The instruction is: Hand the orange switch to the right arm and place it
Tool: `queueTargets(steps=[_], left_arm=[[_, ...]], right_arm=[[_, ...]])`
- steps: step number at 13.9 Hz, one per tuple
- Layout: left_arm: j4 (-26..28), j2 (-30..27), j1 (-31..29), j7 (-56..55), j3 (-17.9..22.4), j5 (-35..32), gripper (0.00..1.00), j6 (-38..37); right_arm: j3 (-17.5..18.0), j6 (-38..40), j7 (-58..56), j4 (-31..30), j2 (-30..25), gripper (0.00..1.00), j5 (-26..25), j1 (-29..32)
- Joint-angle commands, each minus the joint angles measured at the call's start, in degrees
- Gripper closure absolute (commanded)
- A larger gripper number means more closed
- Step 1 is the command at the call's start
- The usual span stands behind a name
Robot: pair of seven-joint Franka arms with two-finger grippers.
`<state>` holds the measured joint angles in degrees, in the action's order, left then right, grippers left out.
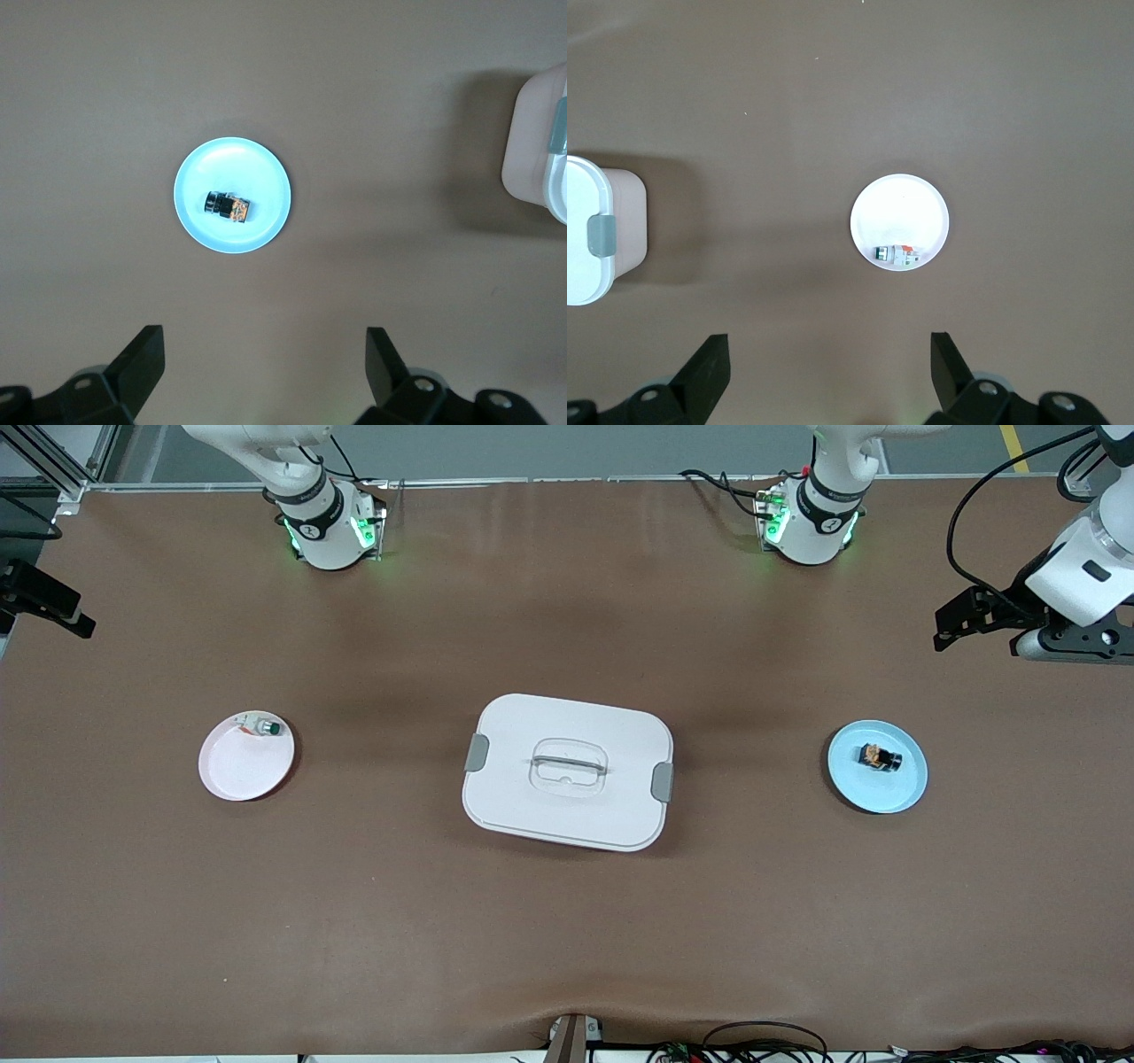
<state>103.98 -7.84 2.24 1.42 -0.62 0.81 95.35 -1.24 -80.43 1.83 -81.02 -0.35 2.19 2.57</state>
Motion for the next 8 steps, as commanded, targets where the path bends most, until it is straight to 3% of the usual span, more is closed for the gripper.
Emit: queueTargets(steps=[1, 8], left_arm=[[-0.6, 0.3, -0.4, 1.7, -0.2, -1.0, 0.00, -0.8], [-1.1, 0.5, -1.0, 1.6, 0.1, -0.9, 0.00, -1.0]], right_arm=[[0.5, -0.7, 0.5, -1.3, -1.2, 0.00, 1.0, 1.0], [0.5, -0.6, 0.5, -1.4, -1.2, 0.00, 3.2, 1.6]])
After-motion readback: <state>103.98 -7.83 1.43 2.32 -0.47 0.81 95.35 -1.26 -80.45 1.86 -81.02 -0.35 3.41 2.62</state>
